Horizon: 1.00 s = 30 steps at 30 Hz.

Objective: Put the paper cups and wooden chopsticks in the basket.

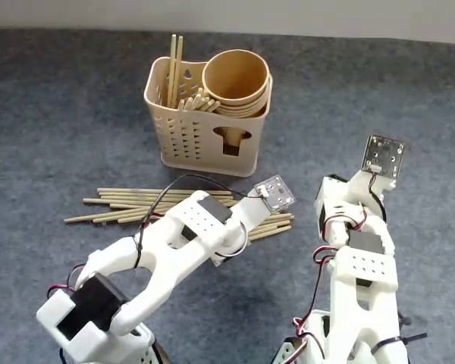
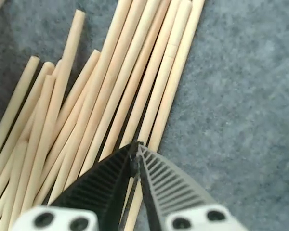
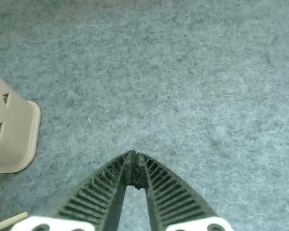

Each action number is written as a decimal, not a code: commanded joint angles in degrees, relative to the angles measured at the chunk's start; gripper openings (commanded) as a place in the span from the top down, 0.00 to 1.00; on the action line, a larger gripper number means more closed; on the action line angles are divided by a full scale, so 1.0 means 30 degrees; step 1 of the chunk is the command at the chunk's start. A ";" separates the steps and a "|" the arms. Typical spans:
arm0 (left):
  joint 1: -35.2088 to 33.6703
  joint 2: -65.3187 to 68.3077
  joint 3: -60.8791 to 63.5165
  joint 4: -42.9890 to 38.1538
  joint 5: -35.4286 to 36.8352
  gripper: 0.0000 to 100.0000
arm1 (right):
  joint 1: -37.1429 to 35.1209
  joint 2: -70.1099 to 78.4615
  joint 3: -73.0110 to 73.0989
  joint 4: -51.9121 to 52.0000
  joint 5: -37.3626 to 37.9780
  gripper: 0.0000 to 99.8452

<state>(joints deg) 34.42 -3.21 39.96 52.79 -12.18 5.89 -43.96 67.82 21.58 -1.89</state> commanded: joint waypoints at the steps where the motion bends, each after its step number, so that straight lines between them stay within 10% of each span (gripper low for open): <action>1: 0.0220 -0.0425 -0.0777 -0.0029 -0.0147 0.99 | 0.0073 -0.0425 -0.0220 -0.0396 0.0234 0.99; 8: 0.0103 -0.1421 -0.0659 0.0557 -0.0029 0.87 | 0.0073 -0.0425 -0.0220 -0.0396 0.0234 0.99; 30: 0.0278 0.3385 -0.4381 0.2813 -0.0117 1.00 | 0.0073 -0.0425 -0.0190 -0.0396 0.0234 0.99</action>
<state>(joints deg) 34.59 7.78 29.05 59.30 -12.09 5.89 -43.96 67.82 21.58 -1.89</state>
